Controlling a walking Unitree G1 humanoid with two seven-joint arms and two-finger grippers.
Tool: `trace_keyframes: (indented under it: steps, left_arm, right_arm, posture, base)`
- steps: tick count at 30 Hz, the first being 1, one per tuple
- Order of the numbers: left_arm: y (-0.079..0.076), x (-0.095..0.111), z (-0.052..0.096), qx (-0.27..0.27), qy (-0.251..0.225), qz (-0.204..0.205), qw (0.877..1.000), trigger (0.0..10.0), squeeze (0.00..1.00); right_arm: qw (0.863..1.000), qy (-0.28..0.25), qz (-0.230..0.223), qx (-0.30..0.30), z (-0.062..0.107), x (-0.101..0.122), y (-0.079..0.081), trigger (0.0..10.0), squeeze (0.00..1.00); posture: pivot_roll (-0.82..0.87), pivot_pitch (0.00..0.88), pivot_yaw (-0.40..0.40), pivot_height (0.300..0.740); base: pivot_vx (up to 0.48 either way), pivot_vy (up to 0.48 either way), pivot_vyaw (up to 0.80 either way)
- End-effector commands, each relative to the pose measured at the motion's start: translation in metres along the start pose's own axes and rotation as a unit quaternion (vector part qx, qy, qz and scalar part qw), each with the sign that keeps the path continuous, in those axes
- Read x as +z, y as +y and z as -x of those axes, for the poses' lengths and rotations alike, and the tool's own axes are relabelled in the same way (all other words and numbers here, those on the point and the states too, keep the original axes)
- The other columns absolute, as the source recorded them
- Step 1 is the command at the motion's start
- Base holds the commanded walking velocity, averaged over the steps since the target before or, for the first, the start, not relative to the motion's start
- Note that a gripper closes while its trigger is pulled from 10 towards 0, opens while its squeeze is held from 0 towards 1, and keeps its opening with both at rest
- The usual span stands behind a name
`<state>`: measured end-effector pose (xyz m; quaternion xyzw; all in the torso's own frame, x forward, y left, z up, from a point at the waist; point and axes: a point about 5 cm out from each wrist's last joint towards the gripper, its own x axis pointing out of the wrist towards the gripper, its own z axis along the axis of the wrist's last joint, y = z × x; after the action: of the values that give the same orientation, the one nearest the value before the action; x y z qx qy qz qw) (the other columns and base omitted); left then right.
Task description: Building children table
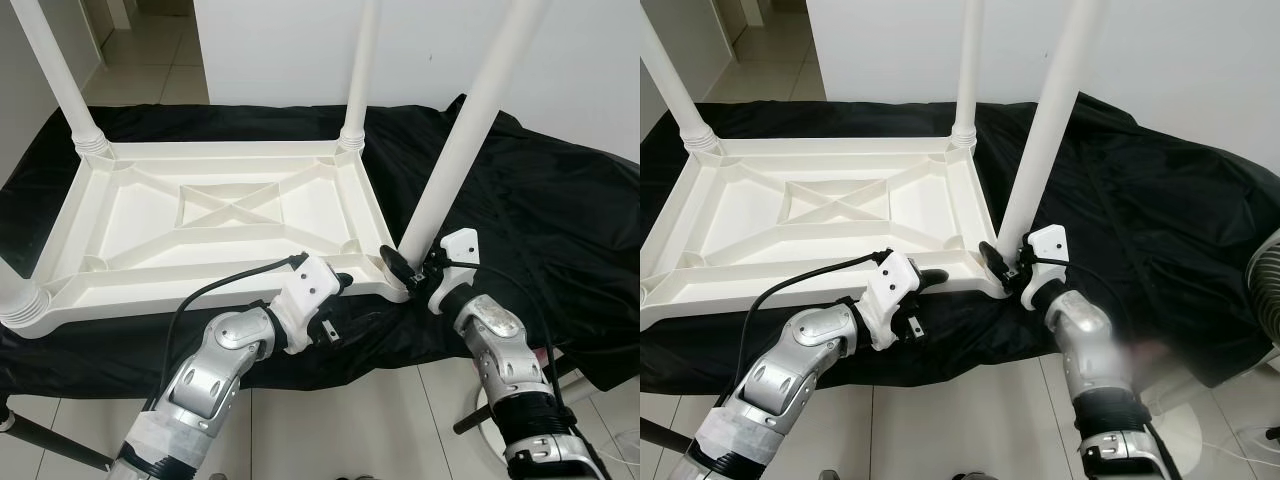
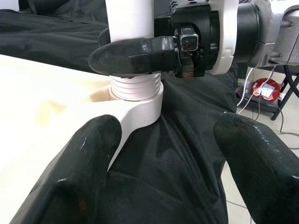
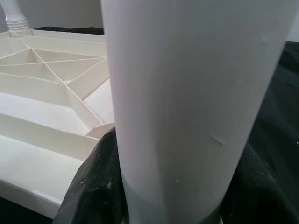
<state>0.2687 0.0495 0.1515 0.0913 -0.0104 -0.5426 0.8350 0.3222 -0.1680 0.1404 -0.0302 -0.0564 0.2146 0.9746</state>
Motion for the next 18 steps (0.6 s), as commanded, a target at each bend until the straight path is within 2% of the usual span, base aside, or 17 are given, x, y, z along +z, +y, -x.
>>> trace_keyframes:
  steps: [1, 2, 5, 6, 8, 10, 12, 13, 15, 18]
  left_arm:
    - [0.002, -0.002, 0.000, 0.019, 0.007, 0.000, 1.000, 10.0, 0.00]
    - [0.002, -0.002, 0.000, 0.019, 0.007, 0.000, 1.000, 10.0, 0.00]
    - [0.004, -0.002, 0.001, 0.017, 0.009, -0.002, 1.000, 10.0, 0.00]
    - [0.004, -0.002, 0.001, 0.017, 0.009, -0.002, 1.000, 10.0, 0.00]
    - [0.004, -0.002, 0.001, 0.017, 0.010, -0.003, 1.000, 10.0, 0.00]
    - [0.004, -0.002, 0.001, 0.017, 0.010, -0.003, 1.000, 10.0, 0.00]
    - [0.005, -0.002, 0.002, 0.017, 0.011, -0.004, 1.000, 10.0, 0.00]
    - [0.005, -0.002, 0.002, 0.017, 0.011, -0.004, 1.000, 10.0, 0.00]
    - [0.007, -0.001, 0.002, 0.019, 0.011, -0.006, 1.000, 10.0, 0.00]
    - [0.008, -0.001, 0.002, 0.020, 0.011, -0.006, 1.000, 10.0, 0.00]
  right_arm:
    - [0.999, 0.027, -0.008, -0.037, 0.006, -0.011, -0.003, 10.0, 0.00]
    - [0.999, 0.027, -0.008, -0.037, 0.006, -0.011, -0.003, 10.0, 0.00]
    - [0.991, 0.026, -0.048, -0.122, 0.009, -0.015, 0.015, 10.0, 0.00]
    - [0.991, 0.026, -0.048, -0.122, 0.009, -0.015, 0.015, 10.0, 0.00]
    - [0.984, 0.022, -0.062, -0.168, 0.009, -0.013, 0.027, 10.0, 0.00]
    - [0.984, 0.022, -0.062, -0.168, 0.009, -0.013, 0.027, 10.0, 0.00]
    - [0.972, 0.020, -0.079, -0.220, 0.010, -0.011, 0.039, 10.0, 0.00]
    - [0.972, 0.020, -0.079, -0.220, 0.010, -0.011, 0.039, 10.0, 0.00]
    - [0.957, 0.023, -0.107, -0.267, 0.007, -0.009, 0.056, 10.0, 0.00]
    - [0.955, 0.028, -0.113, -0.273, 0.005, -0.009, 0.060, 10.0, 0.00]
  posture:
    - [-0.07, 0.073, -0.032, 0.740]
    - [-0.07, 0.073, -0.032, 0.740]
    - [-0.08, 0.073, -0.024, 0.740]
    - [-0.08, 0.073, -0.024, 0.740]
    - [-0.08, 0.073, -0.022, 0.740]
    - [-0.08, 0.073, -0.022, 0.740]
    - [-0.08, 0.072, -0.020, 0.740]
    - [-0.08, 0.072, -0.020, 0.740]
    - [-0.07, 0.073, -0.021, 0.740]
    - [-0.07, 0.074, -0.020, 0.740]
  base:
    - [0.000, 0.000, 0.00]
    - [0.000, 0.000, 0.00]
    - [0.000, 0.000, 0.00]
    - [0.000, 0.000, 0.00]
    - [0.000, 0.000, 0.00]
    - [0.000, 0.000, 0.00]
    - [0.000, 0.000, 0.00]
    - [0.000, 0.000, 0.00]
    - [0.000, 0.000, 0.00]
    - [0.000, 0.000, 0.00]
